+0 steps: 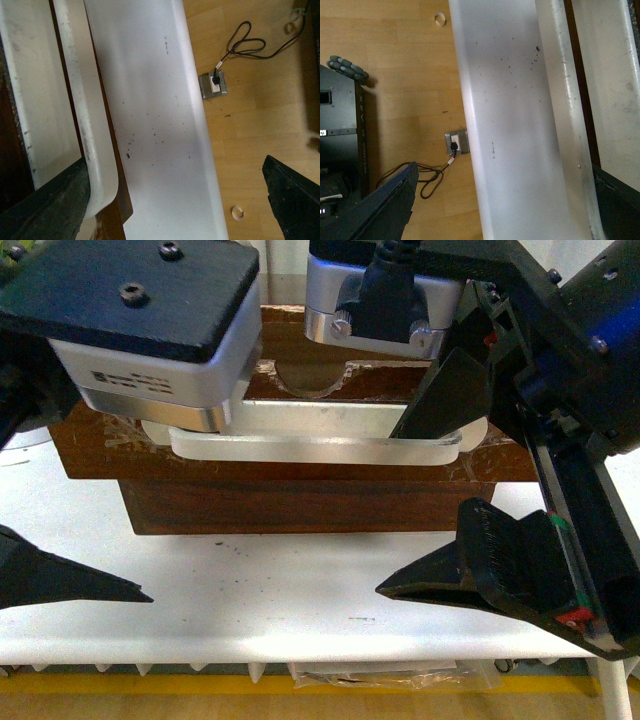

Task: Open drawer

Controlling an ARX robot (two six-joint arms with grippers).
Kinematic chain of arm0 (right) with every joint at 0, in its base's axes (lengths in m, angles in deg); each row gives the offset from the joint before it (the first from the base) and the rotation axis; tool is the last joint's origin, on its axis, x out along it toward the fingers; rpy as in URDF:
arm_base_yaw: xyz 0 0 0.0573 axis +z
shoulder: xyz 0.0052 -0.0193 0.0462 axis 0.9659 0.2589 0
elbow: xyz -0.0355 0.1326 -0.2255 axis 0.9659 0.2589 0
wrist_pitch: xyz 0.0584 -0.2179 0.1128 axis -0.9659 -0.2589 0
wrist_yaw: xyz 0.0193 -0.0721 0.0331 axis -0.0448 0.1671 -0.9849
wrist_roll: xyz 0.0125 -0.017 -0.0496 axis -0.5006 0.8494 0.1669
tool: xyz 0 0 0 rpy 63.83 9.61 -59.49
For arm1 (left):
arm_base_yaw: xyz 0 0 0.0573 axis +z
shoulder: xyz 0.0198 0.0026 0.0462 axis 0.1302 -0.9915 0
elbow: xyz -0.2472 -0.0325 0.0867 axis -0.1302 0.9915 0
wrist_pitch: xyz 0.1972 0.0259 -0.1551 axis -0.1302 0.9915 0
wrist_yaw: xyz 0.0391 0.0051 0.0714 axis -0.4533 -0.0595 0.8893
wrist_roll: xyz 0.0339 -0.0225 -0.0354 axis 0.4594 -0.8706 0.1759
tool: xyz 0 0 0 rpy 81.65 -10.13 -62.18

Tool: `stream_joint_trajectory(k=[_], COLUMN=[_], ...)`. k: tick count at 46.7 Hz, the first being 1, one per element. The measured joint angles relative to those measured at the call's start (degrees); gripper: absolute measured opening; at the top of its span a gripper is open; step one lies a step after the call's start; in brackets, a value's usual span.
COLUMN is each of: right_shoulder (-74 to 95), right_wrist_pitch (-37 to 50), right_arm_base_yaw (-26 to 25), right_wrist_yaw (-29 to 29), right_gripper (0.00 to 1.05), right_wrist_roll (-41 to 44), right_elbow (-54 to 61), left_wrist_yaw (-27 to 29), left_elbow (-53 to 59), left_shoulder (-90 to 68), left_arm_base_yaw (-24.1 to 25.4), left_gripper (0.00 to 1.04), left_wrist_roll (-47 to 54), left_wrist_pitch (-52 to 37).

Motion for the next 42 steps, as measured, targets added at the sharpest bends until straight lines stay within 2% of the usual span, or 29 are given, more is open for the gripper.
stream_joint_trajectory(k=[8, 17, 27, 34, 39, 42], right_shoulder=[-1.6, -9.3, -20.3, -32.6, -42.7, -49.3], right_wrist_pitch=[3.1, 13.0, 26.9, 39.8, 43.6, 44.5], right_arm_base_yaw=[0.0, -0.9, -4.6, -10.4, -12.9, -14.2], right_wrist_yaw=[-0.4, -7.6, -5.1, -2.2, 0.0, 3.8], right_gripper=[0.96, 0.96, 0.96, 0.96, 0.96, 0.96], right_wrist_roll=[-1.6, -8.5, -15.6, -25.9, -32.9, -38.4], right_elbow=[2.3, 9.3, 19.4, 31.9, 40.4, 45.6], left_wrist_yaw=[-1.8, -7.8, -15.1, -18.2, -14.7, -11.9], left_elbow=[2.0, 6.1, 15.2, 28.3, 37.2, 41.6], left_shoulder=[2.5, 8.1, 18.8, 29.7, 37.0, 41.0], left_arm_base_yaw=[0.0, -0.4, 1.9, 6.4, 11.2, 14.7], left_gripper=[0.98, 0.98, 0.98, 0.98, 0.98, 0.98], left_wrist_roll=[-1.0, -6.8, -16.0, -29.6, -43.3, -51.4], left_wrist_pitch=[-3.1, -11.7, -22.9, -39.3, -51.6, -55.7])
